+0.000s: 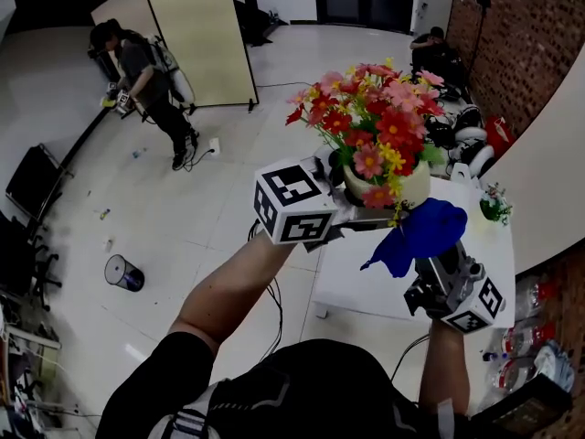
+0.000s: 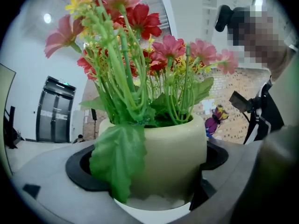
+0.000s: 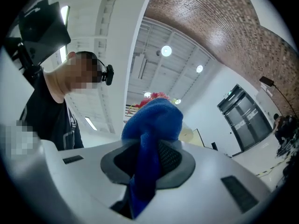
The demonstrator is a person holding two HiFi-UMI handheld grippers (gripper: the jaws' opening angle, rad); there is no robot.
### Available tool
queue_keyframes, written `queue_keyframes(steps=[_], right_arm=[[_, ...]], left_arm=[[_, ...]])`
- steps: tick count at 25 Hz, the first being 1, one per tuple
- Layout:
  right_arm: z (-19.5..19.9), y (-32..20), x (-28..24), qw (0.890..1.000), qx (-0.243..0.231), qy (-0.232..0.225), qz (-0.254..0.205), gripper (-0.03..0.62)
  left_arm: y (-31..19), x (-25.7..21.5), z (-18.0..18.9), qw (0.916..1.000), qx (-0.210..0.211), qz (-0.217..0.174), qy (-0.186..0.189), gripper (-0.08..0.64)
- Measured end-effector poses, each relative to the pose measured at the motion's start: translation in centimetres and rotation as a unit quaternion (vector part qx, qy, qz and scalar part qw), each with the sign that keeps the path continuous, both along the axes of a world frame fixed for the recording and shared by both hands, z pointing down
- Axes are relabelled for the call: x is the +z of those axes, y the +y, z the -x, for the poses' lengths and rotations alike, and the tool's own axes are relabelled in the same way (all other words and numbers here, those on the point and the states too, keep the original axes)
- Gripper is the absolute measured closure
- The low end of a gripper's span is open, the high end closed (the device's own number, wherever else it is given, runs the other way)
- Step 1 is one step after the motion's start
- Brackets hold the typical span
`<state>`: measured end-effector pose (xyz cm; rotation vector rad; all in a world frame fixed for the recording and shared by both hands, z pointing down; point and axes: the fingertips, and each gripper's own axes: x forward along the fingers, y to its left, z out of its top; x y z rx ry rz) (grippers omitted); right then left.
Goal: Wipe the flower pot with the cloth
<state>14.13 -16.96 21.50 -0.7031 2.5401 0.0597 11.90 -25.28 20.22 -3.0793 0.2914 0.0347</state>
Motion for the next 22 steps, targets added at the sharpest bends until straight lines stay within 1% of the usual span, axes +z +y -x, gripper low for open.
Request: queue_keyframes(steps=[2,6,8,12,17,20,22], right_arm=[[-0.3,-0.5,0.7,1.0,0.005,0.01,-0.003,0.528],[-0.6,-3.3,3.0,0.998,0.01,-0.008,0.06,0.528],[0.5,-4.7,3.7,0.998,0.006,0.004,0.069,0.528],[2.6,-6.2,3.4,0.998,-0.013,0.008,0.059,0.528],[5.0,-5.5,2.0,0.998,-0.039,0.008,0.042,0.528],[5.6,-4.2,1.9,0.997,-0.061,0.009,0.036,0.528],[5.4,-3.1,2.0,0.997,-0.067,0.005,0.037,0.528]], left_arm=[[0.5,-0.9,0.3,0.9999,0.008,0.001,0.014,-0.009],[2.1,-2.3,-0.3,0.999,0.032,-0.006,0.032,-0.009],[3.1,-2.6,-1.2,0.9986,0.041,-0.01,0.032,-0.009],[4.1,-1.8,-2.9,0.9985,0.05,-0.002,0.025,-0.009],[4.0,-2.0,-1.2,0.9985,0.046,-0.019,0.022,-0.009],[2.9,-1.9,-0.1,0.9991,0.031,-0.011,0.026,-0.009],[2.2,-1.8,0.2,0.9993,0.023,0.0,0.031,-0.009]])
